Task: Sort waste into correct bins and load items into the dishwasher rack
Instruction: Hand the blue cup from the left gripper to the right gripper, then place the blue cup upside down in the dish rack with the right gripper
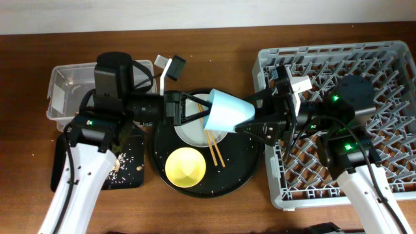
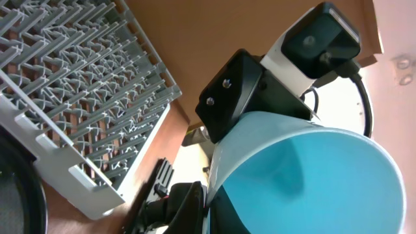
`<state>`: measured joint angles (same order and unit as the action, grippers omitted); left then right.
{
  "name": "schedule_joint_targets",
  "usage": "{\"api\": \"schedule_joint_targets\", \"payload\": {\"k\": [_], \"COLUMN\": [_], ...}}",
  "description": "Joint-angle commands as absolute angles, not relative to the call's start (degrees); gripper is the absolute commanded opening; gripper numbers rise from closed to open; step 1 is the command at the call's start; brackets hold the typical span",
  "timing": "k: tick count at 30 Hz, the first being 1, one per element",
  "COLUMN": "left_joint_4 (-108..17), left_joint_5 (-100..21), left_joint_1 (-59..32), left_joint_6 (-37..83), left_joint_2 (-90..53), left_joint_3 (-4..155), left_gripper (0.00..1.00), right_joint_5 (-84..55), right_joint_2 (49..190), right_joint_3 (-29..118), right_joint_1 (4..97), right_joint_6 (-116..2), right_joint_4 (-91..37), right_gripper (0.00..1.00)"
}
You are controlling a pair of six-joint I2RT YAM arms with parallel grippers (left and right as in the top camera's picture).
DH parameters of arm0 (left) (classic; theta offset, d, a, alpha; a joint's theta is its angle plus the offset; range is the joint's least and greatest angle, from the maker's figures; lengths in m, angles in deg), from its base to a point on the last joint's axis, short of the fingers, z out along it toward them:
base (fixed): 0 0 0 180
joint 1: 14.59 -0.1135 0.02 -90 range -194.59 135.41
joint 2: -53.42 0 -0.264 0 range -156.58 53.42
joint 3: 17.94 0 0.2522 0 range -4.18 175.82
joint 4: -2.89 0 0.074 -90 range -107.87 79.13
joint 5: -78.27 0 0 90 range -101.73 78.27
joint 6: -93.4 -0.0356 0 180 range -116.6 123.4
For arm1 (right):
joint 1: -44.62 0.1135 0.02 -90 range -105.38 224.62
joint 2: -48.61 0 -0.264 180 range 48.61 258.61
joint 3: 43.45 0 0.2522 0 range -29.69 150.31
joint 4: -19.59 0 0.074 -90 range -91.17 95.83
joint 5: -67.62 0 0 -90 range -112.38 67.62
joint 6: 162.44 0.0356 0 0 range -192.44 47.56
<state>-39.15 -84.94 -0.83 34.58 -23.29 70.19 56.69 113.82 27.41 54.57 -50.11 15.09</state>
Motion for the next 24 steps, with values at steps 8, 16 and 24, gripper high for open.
{"api": "schedule_joint_targets", "payload": {"k": [8,16,24], "left_joint_4": [-47.3,-44.9,-46.6], "left_joint_5": [-68.7,-64.4,-64.4], "left_joint_1": [-0.7,-12.9,-17.0], "left_joint_6": [33.3,33.3,33.1], "left_joint_2": [-23.5,-23.5,-23.5], "left_joint_3": [70.0,70.0,70.0], "left_gripper": [0.22,0.49,0.49], "right_joint_5": [58.0,55.0,24.2], "right_joint_2": [113.3,113.8,114.3], "right_joint_3": [28.5,28.5,28.5], "right_joint_1": [55.5,53.9,47.9], "right_joint_6": [-50.2,-46.2,-47.3], "right_joint_4": [17.3,17.2,4.2], "right_gripper": [0.49,0.46,0.45]}}
